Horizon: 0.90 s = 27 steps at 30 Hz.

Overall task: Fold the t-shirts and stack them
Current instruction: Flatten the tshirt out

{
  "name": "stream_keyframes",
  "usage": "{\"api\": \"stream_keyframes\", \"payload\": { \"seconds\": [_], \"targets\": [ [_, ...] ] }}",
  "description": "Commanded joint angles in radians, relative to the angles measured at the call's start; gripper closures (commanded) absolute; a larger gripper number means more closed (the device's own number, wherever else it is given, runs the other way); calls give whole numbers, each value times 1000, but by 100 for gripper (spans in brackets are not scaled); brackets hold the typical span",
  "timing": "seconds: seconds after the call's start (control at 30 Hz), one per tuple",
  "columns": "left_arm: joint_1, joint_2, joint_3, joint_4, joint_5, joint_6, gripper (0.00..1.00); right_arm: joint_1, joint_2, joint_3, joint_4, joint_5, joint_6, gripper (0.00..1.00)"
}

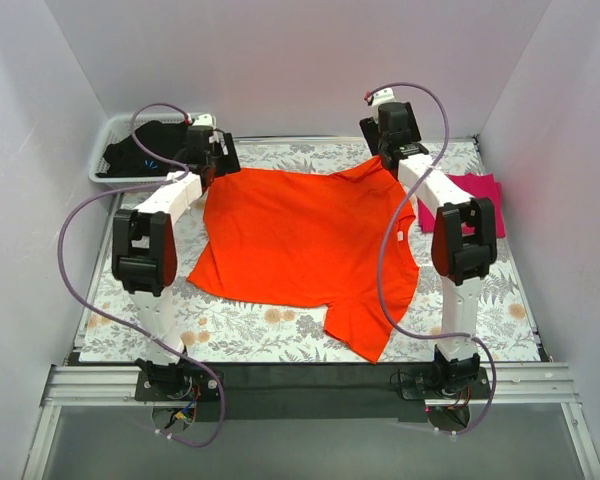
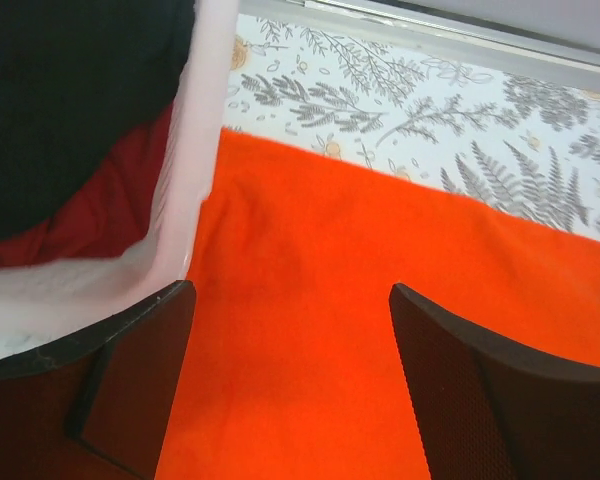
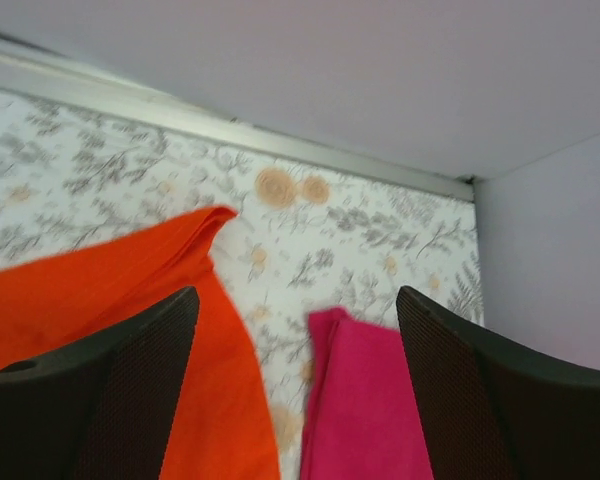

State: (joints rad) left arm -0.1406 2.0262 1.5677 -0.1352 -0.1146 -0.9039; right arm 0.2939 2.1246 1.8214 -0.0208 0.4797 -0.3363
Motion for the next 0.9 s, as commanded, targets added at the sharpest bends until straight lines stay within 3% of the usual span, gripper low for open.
{"api": "stream_keyframes", "payload": {
  "seconds": [0.0,0.17,0.27,0.37,0.6,0.87],
  "targets": [
    [-10,-242,-79,-59,15,-41,27,-2,-210,-100,-165,-122,209,28],
    [-65,-477,-293,-210,93,-141,32,-1,-449,-393,-269,-456,445,37],
    [-91,-578,-464,-259,102,-177,39,5,-537,-601,-309,-637,515,40],
    [-93,-648,-610,-302,107,-223,43,22,-597,-701,-329,-748,543,41],
    [-88,-758,-804,-271,26,-339,53,31,-709,-944,-327,-799,583,42],
    [-28,-718,-868,-172,-43,-392,56,36,-753,-993,-321,-831,565,42]
  ]
}}
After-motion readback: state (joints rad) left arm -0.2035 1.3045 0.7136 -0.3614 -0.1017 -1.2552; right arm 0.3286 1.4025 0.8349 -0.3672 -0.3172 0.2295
